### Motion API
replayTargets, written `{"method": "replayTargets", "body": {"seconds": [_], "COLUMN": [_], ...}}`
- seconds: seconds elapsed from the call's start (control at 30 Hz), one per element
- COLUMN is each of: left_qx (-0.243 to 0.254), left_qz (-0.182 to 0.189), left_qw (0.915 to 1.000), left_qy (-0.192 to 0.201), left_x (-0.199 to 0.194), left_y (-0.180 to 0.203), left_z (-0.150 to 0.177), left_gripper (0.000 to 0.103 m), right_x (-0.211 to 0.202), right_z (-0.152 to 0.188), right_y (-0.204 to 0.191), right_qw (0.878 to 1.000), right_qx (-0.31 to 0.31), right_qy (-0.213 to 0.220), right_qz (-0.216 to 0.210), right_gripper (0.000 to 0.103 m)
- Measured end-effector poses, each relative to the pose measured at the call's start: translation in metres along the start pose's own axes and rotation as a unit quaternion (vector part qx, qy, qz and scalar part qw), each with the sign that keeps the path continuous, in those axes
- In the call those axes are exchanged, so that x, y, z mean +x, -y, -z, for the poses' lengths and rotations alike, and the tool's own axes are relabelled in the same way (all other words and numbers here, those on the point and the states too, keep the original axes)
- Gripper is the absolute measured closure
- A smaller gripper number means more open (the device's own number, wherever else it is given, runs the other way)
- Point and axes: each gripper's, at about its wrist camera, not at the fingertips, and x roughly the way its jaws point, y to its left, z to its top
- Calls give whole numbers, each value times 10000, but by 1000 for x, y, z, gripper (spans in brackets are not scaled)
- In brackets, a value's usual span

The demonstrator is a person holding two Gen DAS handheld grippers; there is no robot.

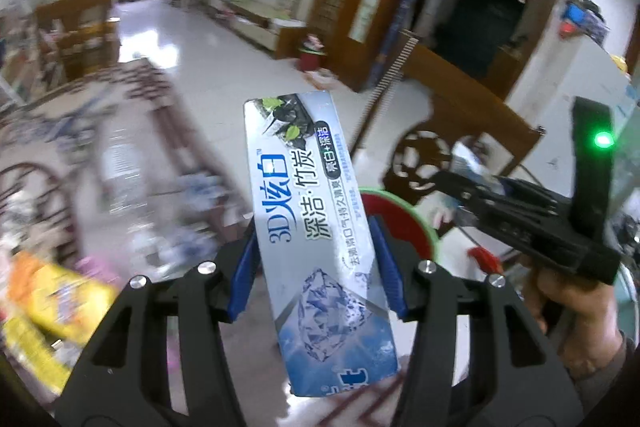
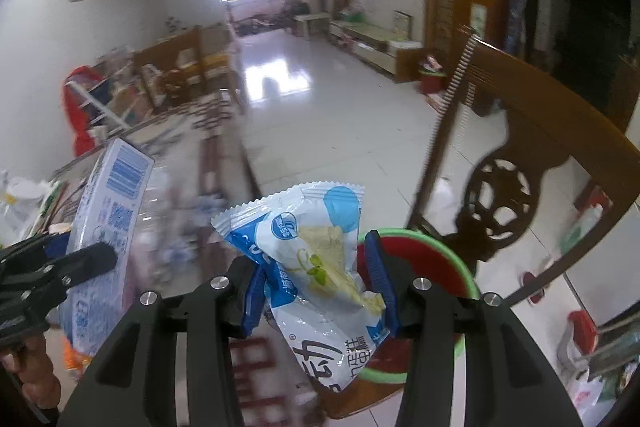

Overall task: Collect trash
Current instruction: 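Carry both items to the red bucket and open both tools to drop them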

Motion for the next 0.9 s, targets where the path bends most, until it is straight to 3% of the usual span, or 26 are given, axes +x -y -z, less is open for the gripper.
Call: {"method": "replayTargets", "body": {"seconds": [0.3, 0.5, 0.73, 0.9], "left_qx": [174, -87, -120, -183], "left_qz": [918, 1293, 1328, 1039], "left_qw": [9951, 9898, 9892, 9930], "left_qy": [-331, -598, -609, -540], "left_x": [78, 112, 119, 123], "left_y": [57, 72, 76, 77], "left_z": [-20, -20, -31, -42], "left_gripper": [51, 50, 52, 52], "right_x": [34, 40, 47, 55], "right_z": [10, 19, 18, 16], "right_y": [91, 107, 111, 114], "right_qw": [9965, 9946, 9942, 9942], "right_qx": [702, 826, 827, 813], "right_qy": [-348, -485, -520, -527], "right_qz": [306, 387, 458, 459], "right_gripper": [59, 58, 58, 56]}}
